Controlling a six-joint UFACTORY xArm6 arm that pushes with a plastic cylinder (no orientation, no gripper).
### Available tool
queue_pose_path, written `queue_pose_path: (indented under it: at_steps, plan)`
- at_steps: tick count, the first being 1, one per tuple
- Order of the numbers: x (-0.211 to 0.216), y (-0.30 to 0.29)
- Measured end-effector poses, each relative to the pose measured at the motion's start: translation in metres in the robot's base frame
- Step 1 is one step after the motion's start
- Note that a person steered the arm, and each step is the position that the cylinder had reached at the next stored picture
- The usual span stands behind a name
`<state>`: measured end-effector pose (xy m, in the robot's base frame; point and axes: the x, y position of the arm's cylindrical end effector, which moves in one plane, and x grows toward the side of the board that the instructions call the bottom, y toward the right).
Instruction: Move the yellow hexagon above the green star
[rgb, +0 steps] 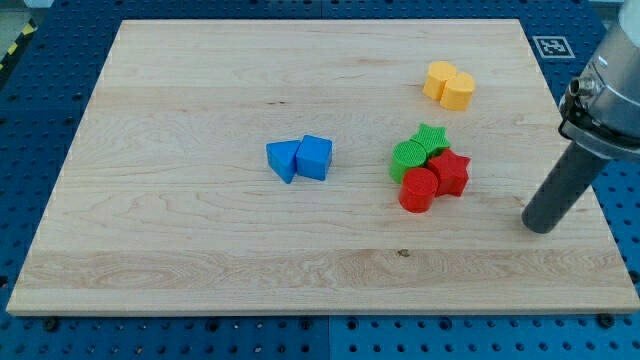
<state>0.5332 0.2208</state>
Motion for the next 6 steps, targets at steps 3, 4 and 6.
queue_pose_path:
  at_steps: [3, 4, 6]
  plan:
    - [-0.027, 0.0]
    - [-0.057, 0.0]
    - [-0.131, 0.0]
